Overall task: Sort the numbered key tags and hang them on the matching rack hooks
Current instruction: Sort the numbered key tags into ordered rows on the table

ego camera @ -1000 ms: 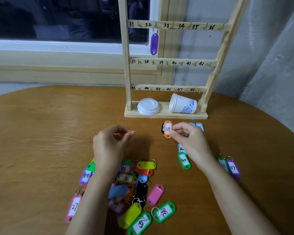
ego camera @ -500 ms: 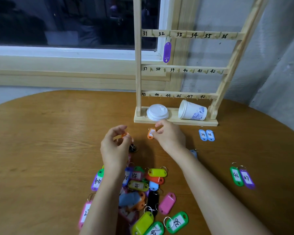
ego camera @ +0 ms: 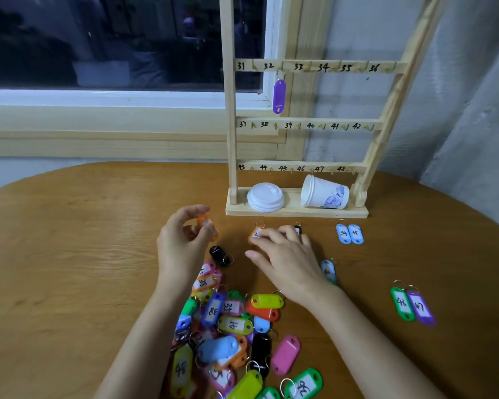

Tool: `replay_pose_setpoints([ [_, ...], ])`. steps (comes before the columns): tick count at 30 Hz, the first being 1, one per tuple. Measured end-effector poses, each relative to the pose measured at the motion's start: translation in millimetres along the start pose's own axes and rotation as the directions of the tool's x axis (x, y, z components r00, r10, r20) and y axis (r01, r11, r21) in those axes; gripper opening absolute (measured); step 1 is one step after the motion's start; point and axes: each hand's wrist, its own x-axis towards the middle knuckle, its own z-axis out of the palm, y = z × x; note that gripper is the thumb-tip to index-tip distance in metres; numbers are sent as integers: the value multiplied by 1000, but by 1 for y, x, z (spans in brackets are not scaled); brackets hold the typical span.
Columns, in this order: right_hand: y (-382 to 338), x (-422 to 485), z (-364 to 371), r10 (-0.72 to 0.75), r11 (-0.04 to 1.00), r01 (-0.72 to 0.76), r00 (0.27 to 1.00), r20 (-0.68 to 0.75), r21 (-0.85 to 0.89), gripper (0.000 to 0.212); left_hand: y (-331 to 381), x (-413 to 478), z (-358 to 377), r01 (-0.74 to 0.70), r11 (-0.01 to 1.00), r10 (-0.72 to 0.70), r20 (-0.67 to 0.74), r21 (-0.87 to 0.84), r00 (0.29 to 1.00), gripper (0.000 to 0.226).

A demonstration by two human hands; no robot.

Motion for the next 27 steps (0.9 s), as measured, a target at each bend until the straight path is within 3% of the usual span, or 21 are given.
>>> replay_pose_setpoints([
  [8, 1, 3, -6, -40, 994, 31, 996, 81, 106, 45, -10, -5, -8, 41, 998, -41, -3, -44, 999, 23],
  [13, 29, -10, -28, 85, 994, -81, 995, -52, 70, 49, -12, -5, -13, 69, 995, -71, -18, -68, 997, 24],
  [16, 49, -21, -32, 143, 989, -141, 989, -30, 51, 51, -11, -4, -14, 82, 994, -85, -29, -78, 996, 25],
  [27, 44, -22, -23, 62, 993, -69, 995, 73, 93, 48, -11, -8, -9, 71, 996, -70, 16, -51, 997, 25],
])
